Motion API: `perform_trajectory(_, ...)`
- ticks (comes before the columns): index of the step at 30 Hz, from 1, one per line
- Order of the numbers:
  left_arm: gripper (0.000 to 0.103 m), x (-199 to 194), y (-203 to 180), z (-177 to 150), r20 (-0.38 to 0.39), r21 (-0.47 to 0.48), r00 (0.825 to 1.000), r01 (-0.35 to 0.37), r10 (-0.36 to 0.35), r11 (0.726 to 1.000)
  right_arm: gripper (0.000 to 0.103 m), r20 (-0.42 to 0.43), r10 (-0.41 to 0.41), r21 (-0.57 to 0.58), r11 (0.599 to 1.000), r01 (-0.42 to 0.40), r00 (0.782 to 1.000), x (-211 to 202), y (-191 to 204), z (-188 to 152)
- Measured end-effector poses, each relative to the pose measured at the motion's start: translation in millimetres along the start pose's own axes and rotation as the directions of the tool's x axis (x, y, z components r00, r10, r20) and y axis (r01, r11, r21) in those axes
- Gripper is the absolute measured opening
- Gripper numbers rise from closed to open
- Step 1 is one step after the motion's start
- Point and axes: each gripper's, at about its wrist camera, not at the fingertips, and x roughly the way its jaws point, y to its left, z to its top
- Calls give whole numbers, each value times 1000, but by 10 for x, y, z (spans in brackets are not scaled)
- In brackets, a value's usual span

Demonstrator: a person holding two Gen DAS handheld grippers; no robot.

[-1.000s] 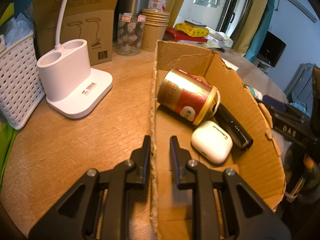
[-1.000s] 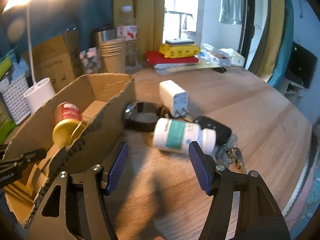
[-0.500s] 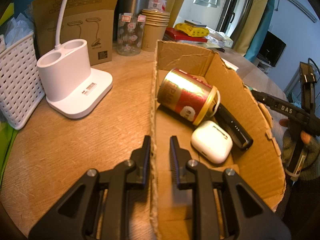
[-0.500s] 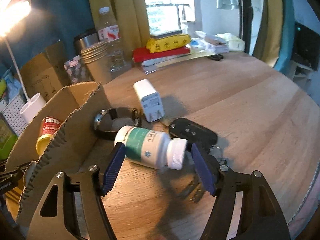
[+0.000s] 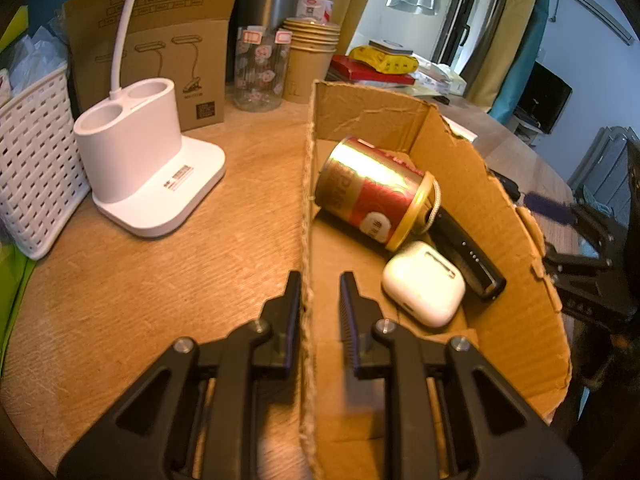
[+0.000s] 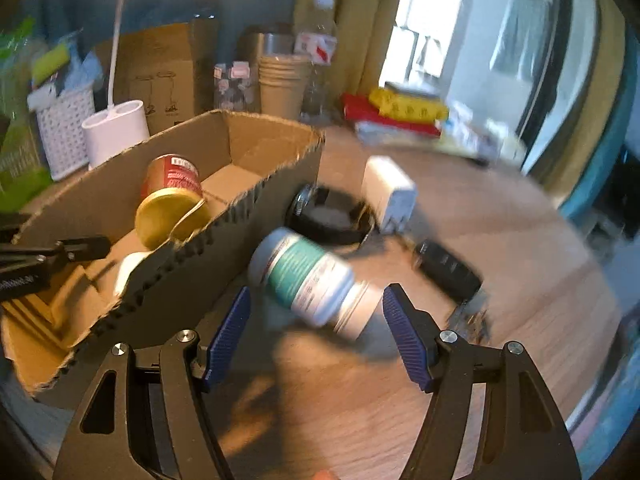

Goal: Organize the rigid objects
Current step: 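Move the right gripper to the white pill bottle and close on it, then lift the white pill bottle with the right gripper over the box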

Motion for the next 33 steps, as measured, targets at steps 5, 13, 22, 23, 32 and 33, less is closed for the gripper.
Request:
perform_trajectory(5,20,1,2,1,0,0,1000,0,0,1000,72,6,12,-92,996,-12,1000,182,-48,86)
perform_trajectory(13,20,0,0,0,0,0,1000,0,0,1000,71,-108,62,-73,995,-70,992,528,-117,214)
perform_trajectory(22,20,0,0,0,0,0,1000,0,0,1000,48,-110,69,-1,998,-69,992,495,-107,114)
perform_trajectory(23,20,0,1,0,0,0,1000,0,0,1000,47,-109,65,3,998,-65,992,484,-113,108)
perform_trajectory(32,20,0,2,1,0,0,1000,0,0,1000,47,-36,56,78,996,-53,998,194,-214,113)
perform_trajectory(33,20,0,-1,0,0,0,1000,0,0,1000,47,-20,52,84,995,-50,998,128,-222,134)
